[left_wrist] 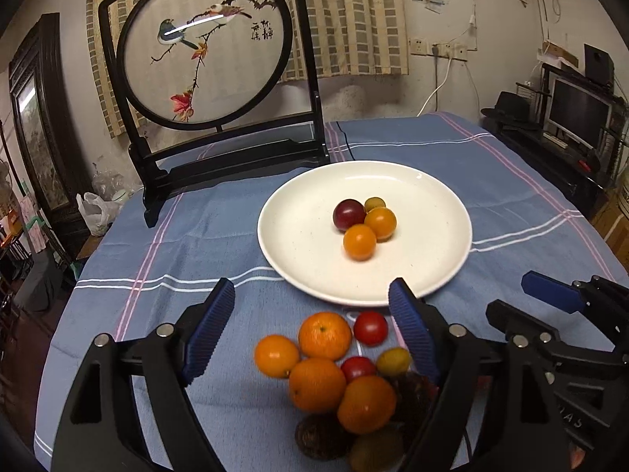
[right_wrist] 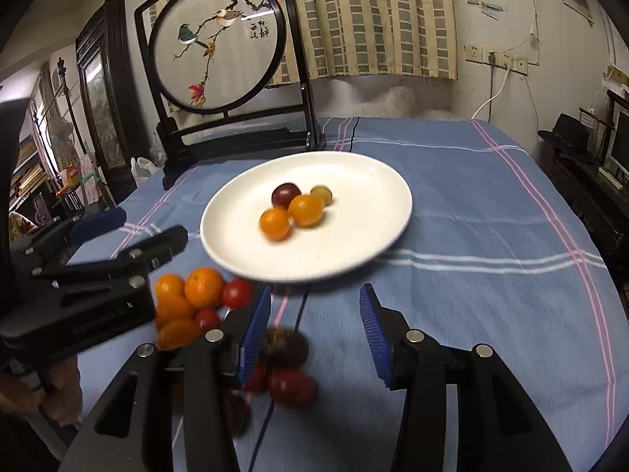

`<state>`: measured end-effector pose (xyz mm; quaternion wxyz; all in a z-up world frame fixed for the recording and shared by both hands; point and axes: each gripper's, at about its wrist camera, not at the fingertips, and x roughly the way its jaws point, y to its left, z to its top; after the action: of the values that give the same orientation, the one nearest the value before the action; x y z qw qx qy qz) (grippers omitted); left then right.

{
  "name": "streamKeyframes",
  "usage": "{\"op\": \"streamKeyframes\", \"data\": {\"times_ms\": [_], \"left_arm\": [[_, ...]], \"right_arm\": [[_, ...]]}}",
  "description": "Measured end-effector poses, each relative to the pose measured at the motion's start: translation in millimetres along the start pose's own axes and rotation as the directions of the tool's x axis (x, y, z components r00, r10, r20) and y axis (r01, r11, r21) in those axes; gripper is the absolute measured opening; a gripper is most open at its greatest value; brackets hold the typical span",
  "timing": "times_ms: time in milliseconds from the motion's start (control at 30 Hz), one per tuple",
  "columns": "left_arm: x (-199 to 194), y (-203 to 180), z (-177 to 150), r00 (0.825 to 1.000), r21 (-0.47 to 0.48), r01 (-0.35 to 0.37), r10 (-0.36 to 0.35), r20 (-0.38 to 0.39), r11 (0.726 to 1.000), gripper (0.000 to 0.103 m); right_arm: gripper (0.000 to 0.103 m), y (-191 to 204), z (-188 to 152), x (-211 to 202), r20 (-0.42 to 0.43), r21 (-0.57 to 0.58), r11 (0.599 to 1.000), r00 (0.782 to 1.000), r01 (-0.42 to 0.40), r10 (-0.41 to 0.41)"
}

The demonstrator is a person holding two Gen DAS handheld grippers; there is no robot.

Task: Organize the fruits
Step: 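Drop both oranges onto the white plate from both tools, then grasp a mangosteen with the left tool while the right tool grasps a dark-red plum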

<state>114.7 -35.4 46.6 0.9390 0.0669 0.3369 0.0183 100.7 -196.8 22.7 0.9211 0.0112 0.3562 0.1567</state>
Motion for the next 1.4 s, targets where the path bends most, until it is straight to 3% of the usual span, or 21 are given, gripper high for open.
{"op": "streamKeyframes", "data": {"times_ms": [167,533,733,900,1000,1033,1067,1400], "left_arm": [[-12,3,-12,1.000,0.011,0.008,-0.008,0.003,1.000,0.080],[-9,24,-31,0.999,-0.031,0.003,-0.004,-0.035,1.000,0.080],[2,43,-37,0.998,-0.081,-0.002,-0.003,-0.061,0.997,0.086],[18,73,-42,0.993,-0.187,-0.005,-0.017,-0.116,0.982,0.086],[20,82,-43,0.993,-0.214,-0.010,-0.014,-0.114,0.977,0.086],[21,83,-44,0.993,-0.213,-0.012,-0.014,-0.118,0.977,0.086],[23,82,-45,0.992,-0.212,-0.012,-0.014,-0.124,0.977,0.086],[7,77,-73,0.985,-0.128,0.037,-0.058,-0.164,0.991,0.086]], "right_arm": [[0.054,6,-20,-16,-0.021,-0.012,1.000,1.000,-0.016,0.016],[0.056,42,-62,-11,-0.174,-0.096,0.992,0.983,-0.077,0.059],[0.062,61,-65,5,-0.221,-0.168,0.985,0.975,-0.049,0.011],[0.062,68,-63,25,-0.258,-0.174,0.984,0.966,-0.035,-0.012],[0.056,71,-62,28,-0.255,-0.178,0.983,0.967,-0.045,-0.002],[0.042,72,-62,27,-0.256,-0.173,0.982,0.966,-0.077,0.031],[0.040,73,-61,26,-0.254,-0.175,0.982,0.967,-0.071,0.024],[0.040,41,-61,-1,-0.205,-0.079,0.991,0.974,-0.111,0.093]]}}
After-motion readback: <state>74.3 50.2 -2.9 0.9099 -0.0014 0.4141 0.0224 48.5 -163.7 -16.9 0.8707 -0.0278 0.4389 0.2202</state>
